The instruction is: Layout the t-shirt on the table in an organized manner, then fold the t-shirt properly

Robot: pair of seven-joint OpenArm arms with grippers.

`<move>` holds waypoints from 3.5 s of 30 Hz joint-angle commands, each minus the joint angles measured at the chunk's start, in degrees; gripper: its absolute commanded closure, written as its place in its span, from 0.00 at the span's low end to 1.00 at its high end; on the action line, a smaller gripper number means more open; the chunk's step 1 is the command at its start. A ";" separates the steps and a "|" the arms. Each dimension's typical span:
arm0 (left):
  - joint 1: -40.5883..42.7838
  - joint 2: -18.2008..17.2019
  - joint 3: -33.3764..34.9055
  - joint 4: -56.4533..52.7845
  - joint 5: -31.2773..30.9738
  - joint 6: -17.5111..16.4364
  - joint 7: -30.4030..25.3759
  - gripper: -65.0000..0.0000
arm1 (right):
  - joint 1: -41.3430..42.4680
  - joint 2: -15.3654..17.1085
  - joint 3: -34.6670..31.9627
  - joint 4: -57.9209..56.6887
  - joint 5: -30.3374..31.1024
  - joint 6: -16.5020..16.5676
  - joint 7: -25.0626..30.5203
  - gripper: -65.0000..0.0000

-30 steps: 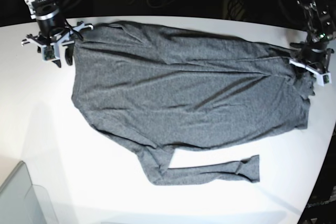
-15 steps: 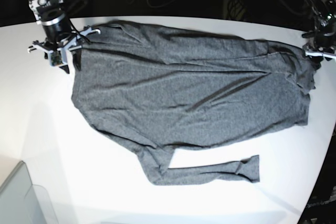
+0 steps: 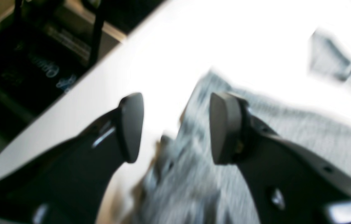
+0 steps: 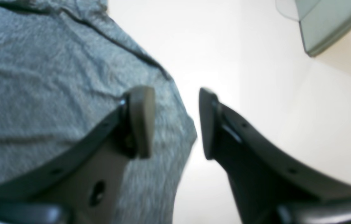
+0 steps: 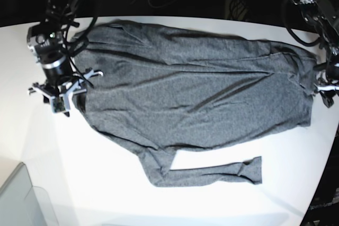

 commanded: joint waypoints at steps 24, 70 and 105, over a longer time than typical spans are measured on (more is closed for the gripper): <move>-30.64 -11.30 25.41 -53.70 -0.22 0.33 -21.11 0.49 | 14.49 4.56 -7.89 -15.52 0.51 -0.40 -12.68 0.37; -31.70 -11.04 25.41 -58.89 -0.66 0.24 -24.89 1.00 | 24.16 6.49 -11.05 -35.12 0.51 -0.40 -2.92 0.37; -29.94 -10.95 25.94 -53.62 -0.22 0.24 -24.72 1.00 | 40.51 11.86 -11.14 -81.10 0.42 -4.67 26.18 0.55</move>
